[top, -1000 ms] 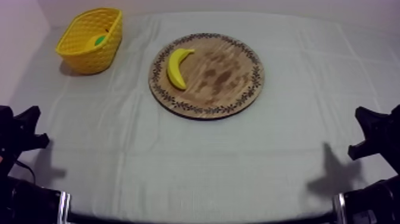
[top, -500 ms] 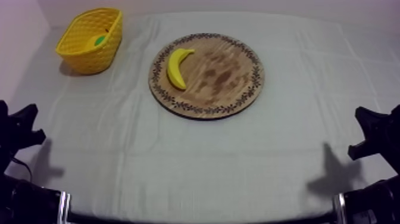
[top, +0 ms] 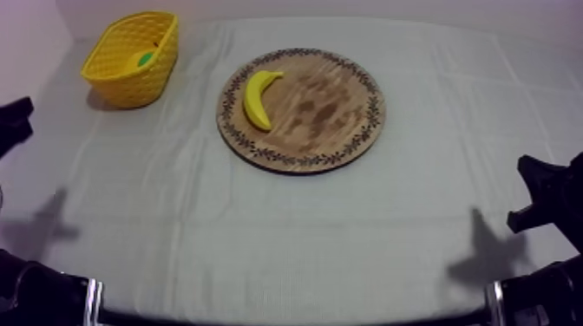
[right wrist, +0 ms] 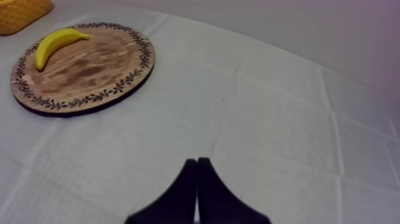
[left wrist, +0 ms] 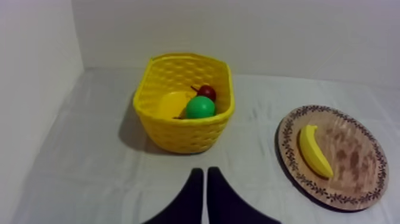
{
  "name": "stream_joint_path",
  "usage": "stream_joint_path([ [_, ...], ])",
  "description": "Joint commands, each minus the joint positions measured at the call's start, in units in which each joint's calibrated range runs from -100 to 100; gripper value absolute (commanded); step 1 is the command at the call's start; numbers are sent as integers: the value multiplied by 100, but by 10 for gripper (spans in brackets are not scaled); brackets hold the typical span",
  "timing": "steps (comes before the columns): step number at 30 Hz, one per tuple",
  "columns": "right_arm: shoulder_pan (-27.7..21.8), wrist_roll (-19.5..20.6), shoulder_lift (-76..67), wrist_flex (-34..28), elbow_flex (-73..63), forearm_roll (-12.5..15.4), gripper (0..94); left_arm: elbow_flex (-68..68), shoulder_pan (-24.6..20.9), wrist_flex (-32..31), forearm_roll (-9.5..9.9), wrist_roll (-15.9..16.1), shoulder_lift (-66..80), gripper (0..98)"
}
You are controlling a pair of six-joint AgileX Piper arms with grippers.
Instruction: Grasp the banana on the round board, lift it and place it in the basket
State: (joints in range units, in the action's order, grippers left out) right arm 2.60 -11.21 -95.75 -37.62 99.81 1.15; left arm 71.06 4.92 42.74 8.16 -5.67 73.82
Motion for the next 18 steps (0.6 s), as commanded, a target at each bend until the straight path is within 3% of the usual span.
stream_joint_path([
  [1, 0, 0, 0, -4, -3, 0, 3, -1230, 1, 248, -5, 34, -785, 0],
  [11, 0, 0, 0, -4, -3, 0, 3, -3761, 39, 918, 60, 246, -2624, 0],
  [18, 0, 0, 0, -4, -3, 0, 3, -5042, 237, 1264, 182, 208, -3605, 0],
])
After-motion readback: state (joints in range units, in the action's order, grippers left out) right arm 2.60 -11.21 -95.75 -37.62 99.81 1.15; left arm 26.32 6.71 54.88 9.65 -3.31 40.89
